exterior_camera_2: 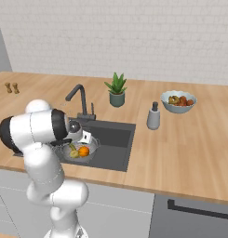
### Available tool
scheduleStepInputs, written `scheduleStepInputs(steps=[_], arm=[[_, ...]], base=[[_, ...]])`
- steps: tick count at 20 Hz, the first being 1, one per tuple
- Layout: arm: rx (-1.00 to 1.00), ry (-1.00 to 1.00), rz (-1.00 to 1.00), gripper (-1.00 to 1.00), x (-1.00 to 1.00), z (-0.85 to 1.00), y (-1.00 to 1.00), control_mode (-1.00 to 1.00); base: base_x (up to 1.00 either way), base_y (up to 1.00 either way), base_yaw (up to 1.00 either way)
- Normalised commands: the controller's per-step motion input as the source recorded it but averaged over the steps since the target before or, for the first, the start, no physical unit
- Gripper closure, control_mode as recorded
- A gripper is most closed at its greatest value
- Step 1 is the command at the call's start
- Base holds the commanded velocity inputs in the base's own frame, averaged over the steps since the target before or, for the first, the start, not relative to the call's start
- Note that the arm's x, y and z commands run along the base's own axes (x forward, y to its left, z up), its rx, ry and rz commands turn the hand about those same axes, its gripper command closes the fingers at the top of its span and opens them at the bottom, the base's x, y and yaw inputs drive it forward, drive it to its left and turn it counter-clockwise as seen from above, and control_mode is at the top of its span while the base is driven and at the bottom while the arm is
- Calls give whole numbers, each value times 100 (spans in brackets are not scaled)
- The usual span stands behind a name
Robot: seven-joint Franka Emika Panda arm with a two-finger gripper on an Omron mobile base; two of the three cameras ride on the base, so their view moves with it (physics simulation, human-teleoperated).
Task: Put the colander in the sink, put the kiwi, banana, orange in the colander, and turn on the sink faucet and pour water over the colander.
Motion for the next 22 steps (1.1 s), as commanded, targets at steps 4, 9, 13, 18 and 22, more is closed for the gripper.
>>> scheduleStepInputs(steps=[4,9,13,18,22], arm=[[6,-12,0,-100,0,100,-69,-100],[21,0,0,-100,38,86,-59,-100],[26,0,0,-100,54,59,-33,-100],[26,1,0,-100,58,34,-7,-100],[20,6,0,-100,34,0,1,-100]], base=[[0,0,0],[0,0,0],[0,0,0],[0,0,0],[0,0,0]])
